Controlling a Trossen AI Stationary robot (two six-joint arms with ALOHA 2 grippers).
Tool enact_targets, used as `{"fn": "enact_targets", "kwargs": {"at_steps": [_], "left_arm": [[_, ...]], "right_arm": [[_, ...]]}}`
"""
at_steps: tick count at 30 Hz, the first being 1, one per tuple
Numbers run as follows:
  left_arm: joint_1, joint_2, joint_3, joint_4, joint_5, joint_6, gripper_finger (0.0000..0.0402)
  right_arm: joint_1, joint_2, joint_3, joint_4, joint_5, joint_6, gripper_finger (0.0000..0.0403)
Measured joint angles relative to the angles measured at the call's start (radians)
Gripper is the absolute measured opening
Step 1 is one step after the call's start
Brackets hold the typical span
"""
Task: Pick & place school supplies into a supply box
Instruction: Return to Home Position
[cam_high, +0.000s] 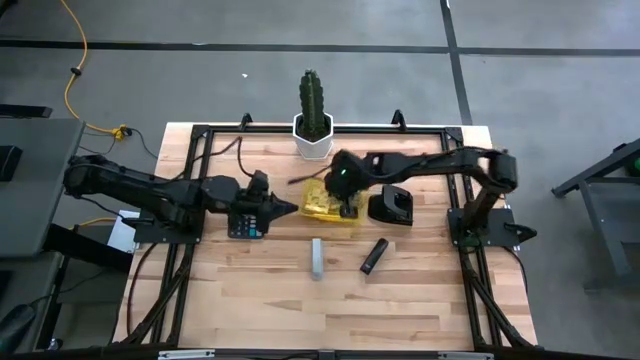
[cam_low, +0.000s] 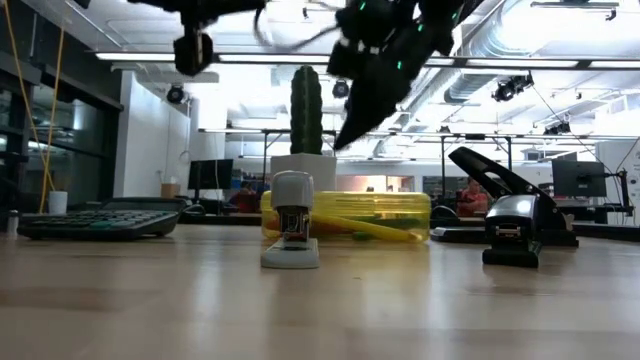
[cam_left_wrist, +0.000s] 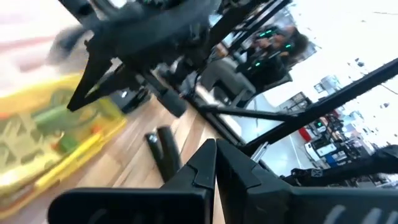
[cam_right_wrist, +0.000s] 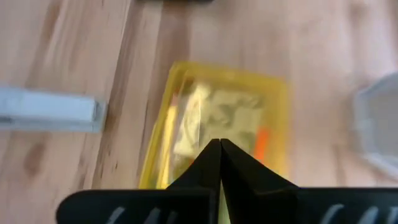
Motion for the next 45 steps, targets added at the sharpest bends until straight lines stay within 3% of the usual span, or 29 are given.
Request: {"fn": "enact_targets", "kwargs": {"at_steps": [13,19,22,26,32,37,45], "left_arm": [[0.169,-0.253,0.011,-0.019,0.004,0.269,0.0],[0.255,-0.296,0.097,-0.158,0.061,0.44,0.0],[0.248,-0.305,0.104,-0.166,0.061,0.506,0.0],[0.205,-0.309,0.094,-0.17,0.056,0.536,0.0],[0.118,-0.358,-0.034,-0.111,-0.031,0.535,0.0],[0.082,-0.5,-0.199,-0.02,-0.058,0.516,0.0],[0.075,-0.759,-0.391,-0.024,-0.06,0.482,0.0]], "right_arm": [[-0.019,-0.349,0.004,0.136,-0.01,0.238,0.0],[0.022,-0.392,0.004,0.193,-0.133,0.305,0.0],[0.051,-0.397,0.004,0.217,-0.219,0.343,0.0],[0.095,-0.397,0.004,0.226,-0.244,0.371,0.0],[0.113,-0.397,0.004,0.266,-0.262,0.421,0.0],[0.109,-0.397,0.004,0.305,-0.28,0.496,0.0],[0.109,-0.397,0.005,0.262,-0.27,0.561,0.0]]}}
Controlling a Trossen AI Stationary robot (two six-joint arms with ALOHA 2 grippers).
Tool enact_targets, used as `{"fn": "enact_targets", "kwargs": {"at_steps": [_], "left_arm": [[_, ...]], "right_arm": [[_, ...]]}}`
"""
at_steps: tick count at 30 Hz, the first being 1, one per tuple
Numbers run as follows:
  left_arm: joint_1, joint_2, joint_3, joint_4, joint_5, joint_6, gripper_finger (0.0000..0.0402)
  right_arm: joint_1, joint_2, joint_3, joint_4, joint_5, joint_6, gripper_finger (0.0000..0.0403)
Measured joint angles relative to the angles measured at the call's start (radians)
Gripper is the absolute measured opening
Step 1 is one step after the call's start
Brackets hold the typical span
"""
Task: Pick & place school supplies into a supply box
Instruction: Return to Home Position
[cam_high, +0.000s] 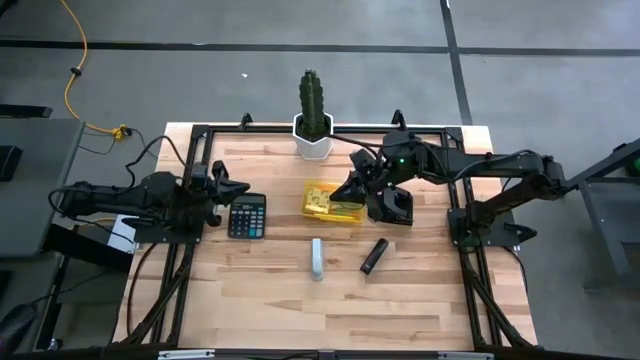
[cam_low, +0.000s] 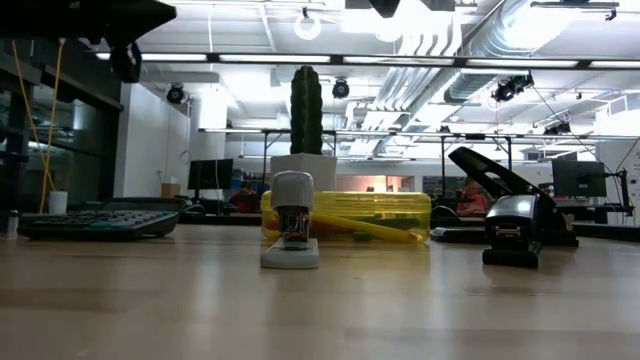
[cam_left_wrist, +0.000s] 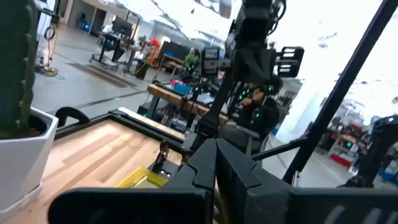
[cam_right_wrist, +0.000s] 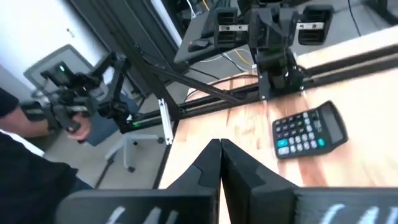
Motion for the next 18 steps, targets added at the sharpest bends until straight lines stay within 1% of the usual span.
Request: {"fn": "enact_targets", "kwargs": {"at_steps": [5,12,14,18], "left_arm": [[0.0,-0.141,-0.098,0.001,-0.008,-0.009,0.0],[0.0,-0.288,-0.21,-0.001,-0.029,-0.052,0.0],[0.0,-0.289,-0.247,0.029,-0.034,-0.052,0.0],[0.002,-0.283,-0.248,-0.052,-0.044,-0.047,0.0]], "right_arm": [[0.004,0.0,0.0,-0.025,0.001,0.098,0.0],[0.015,0.0,0.0,-0.026,-0.017,0.099,0.0],[0.015,0.0,0.0,-0.026,-0.02,0.099,0.0],[0.015,0.0,0.0,-0.025,-0.04,0.102,0.0]]}}
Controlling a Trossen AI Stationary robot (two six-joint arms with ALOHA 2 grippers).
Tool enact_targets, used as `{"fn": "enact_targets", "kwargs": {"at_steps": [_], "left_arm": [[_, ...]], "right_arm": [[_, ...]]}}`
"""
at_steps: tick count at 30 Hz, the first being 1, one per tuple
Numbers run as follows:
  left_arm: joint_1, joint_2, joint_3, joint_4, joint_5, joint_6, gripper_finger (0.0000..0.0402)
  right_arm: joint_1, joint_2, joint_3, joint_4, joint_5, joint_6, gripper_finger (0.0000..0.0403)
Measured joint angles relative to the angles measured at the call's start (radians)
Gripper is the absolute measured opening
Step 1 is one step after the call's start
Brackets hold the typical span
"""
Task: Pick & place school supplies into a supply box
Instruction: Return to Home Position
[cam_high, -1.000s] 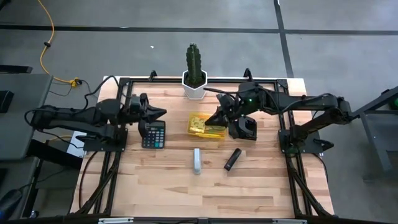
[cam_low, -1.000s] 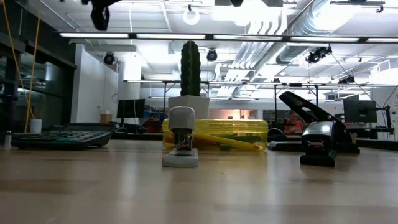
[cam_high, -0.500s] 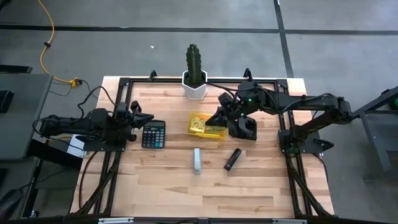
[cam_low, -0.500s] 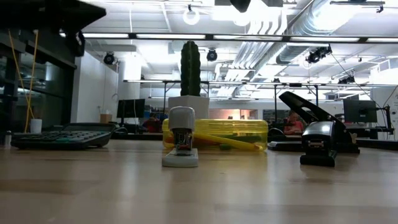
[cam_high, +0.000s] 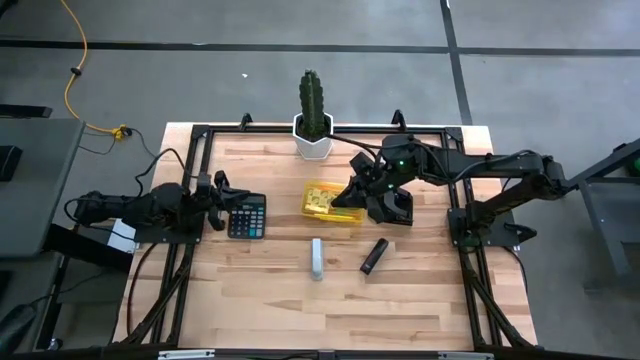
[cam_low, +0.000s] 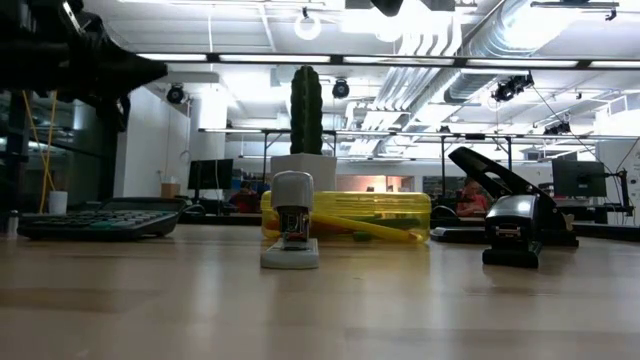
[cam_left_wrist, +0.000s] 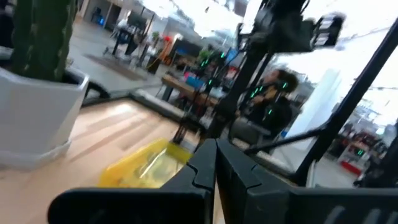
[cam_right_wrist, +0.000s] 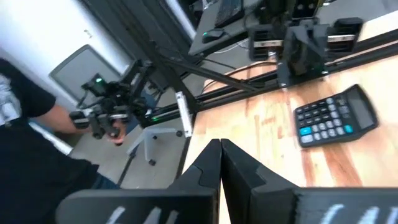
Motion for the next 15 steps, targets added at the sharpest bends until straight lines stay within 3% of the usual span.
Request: {"fn": "enact_targets", "kwargs": {"at_steps": [7,15], "left_arm": [[0.0,-0.007,0.001,-0.049,0.022,0.03,0.0],[0.0,0.003,0.0,-0.06,0.011,0.004,0.0]], "right_arm": [[0.0,-0.004,0.0,-0.015,-0.049,-0.011,0.0],[0.002,-0.121,-0.002,-0.255,-0.045,-0.148,0.0]]}}
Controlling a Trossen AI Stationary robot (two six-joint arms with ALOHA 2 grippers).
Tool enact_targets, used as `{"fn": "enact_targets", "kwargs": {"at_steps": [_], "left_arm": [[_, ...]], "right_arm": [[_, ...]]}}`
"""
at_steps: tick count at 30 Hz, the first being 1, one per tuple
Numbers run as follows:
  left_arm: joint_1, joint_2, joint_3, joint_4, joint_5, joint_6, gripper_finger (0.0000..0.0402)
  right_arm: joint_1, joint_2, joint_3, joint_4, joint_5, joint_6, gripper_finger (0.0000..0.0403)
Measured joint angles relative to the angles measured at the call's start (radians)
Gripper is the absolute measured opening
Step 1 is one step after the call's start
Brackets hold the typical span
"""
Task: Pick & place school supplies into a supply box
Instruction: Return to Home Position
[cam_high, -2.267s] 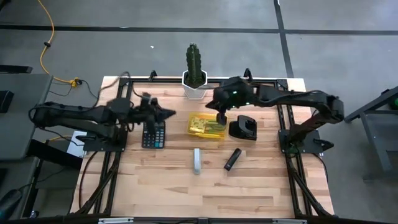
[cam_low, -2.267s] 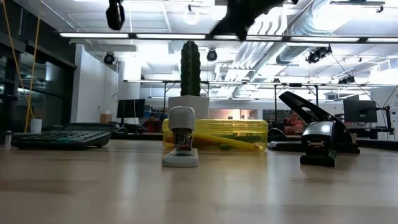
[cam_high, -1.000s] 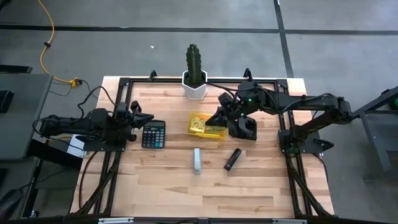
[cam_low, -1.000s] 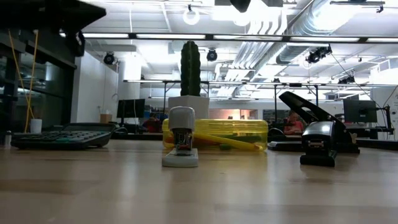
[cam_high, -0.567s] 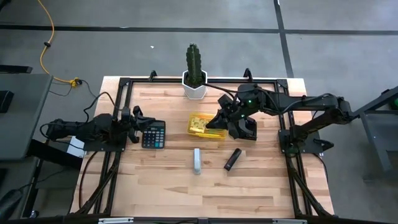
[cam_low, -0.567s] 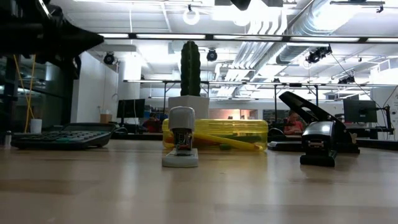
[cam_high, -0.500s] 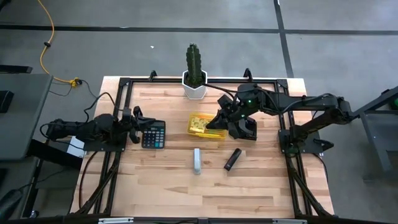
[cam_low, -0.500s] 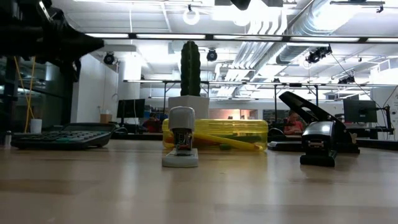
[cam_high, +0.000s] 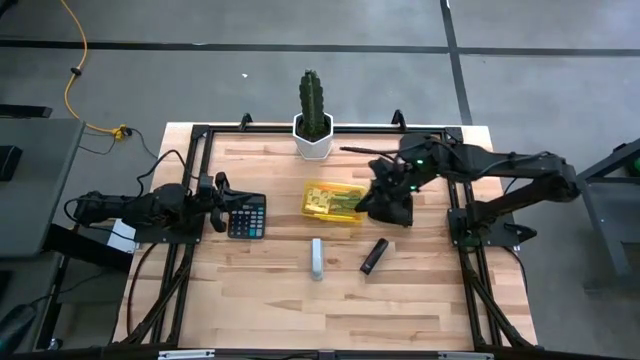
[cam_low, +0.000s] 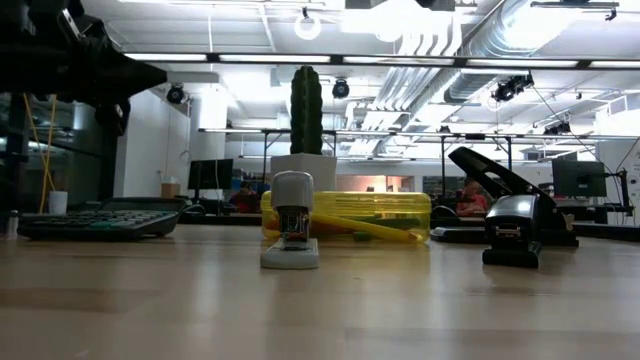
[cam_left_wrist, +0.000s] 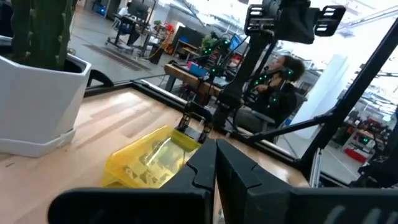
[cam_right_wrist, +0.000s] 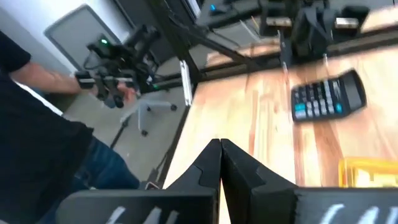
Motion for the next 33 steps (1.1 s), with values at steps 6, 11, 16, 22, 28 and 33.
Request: {"fn": "enact_targets", "kwargs": {"at_steps": [6,11,16,22,28,33], "left_arm": [[0.0,0.0,0.0,0.0,-0.001,-0.008,0.0],[0.0,0.0,0.0,0.0,-0.002,-0.008,0.0],[0.0,0.0,0.0,0.0,-0.002,-0.008,0.0],[0.0,0.0,0.0,0.001,-0.002,-0.008,0.0],[0.0,0.0,0.0,0.001,-0.002,-0.009,0.0],[0.0,0.0,0.0,0.001,-0.002,-0.009,0.0]], "right_arm": [[0.013,-0.178,-0.3,0.272,0.002,0.077,0.0],[0.009,-0.394,-0.612,0.481,0.037,0.153,0.0],[0.023,-0.621,-0.859,0.625,0.09,0.182,0.0],[0.031,-0.841,-1.052,0.681,0.116,0.182,0.0],[0.031,-0.997,-1.157,0.697,0.176,0.198,0.0],[0.031,-1.073,-1.204,0.649,0.28,0.162,0.0]]}}
